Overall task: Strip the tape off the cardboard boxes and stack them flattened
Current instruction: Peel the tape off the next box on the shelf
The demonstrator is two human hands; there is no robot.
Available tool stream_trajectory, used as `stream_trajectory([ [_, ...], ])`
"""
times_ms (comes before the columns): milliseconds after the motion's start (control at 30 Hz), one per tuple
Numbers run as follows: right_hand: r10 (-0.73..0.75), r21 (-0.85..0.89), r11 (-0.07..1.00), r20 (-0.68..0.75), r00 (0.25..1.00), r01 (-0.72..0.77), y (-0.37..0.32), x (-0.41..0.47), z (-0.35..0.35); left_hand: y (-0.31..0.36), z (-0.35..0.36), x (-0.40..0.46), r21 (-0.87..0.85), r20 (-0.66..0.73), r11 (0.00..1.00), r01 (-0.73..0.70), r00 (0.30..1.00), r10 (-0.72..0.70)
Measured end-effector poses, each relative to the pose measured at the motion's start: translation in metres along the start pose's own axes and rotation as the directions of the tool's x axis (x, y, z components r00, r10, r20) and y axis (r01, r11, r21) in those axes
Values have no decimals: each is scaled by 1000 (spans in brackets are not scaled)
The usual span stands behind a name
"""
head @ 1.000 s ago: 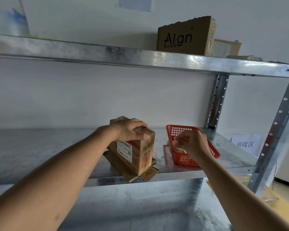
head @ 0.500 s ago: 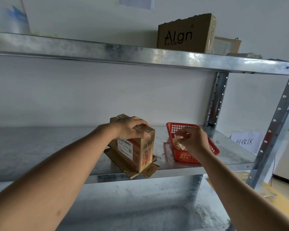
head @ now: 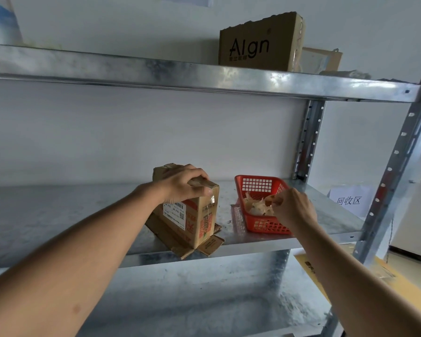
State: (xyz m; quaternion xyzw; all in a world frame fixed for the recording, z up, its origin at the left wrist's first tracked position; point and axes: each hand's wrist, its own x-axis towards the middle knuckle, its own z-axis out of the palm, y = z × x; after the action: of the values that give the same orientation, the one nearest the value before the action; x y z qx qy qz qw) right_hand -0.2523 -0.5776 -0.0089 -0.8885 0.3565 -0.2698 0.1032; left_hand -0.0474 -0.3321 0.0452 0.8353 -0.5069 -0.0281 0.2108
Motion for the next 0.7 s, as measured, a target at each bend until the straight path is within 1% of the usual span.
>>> stream_trajectory([
  [100,16,-65,998,11,1000,-15,7,3,-6,6,5,2,-37,-20,998,-50,999,49],
  [200,6,-70,998,29,1000,-4,12,8,-8,23,6,7,-89,-48,992,-93,995,89],
  [300,-39,2,999,27,999,38,15,10,-8,45,11,17,-109,-33,984,-138,990,135],
  [400,-107,85,991,25,994,105,18,13,-8,57,16,25,-77,6,983,-164,986,165],
  [567,-218,95,971,-44,975,221,25,25,-5,58,26,28,-93,55,990,-106,992,111],
  [633,-246,167,953,-70,967,254,24,29,-3,58,28,29,-98,46,990,-102,993,106],
  [700,-251,274,924,-98,963,268,20,29,-4,59,29,31,-99,44,989,-108,993,113],
])
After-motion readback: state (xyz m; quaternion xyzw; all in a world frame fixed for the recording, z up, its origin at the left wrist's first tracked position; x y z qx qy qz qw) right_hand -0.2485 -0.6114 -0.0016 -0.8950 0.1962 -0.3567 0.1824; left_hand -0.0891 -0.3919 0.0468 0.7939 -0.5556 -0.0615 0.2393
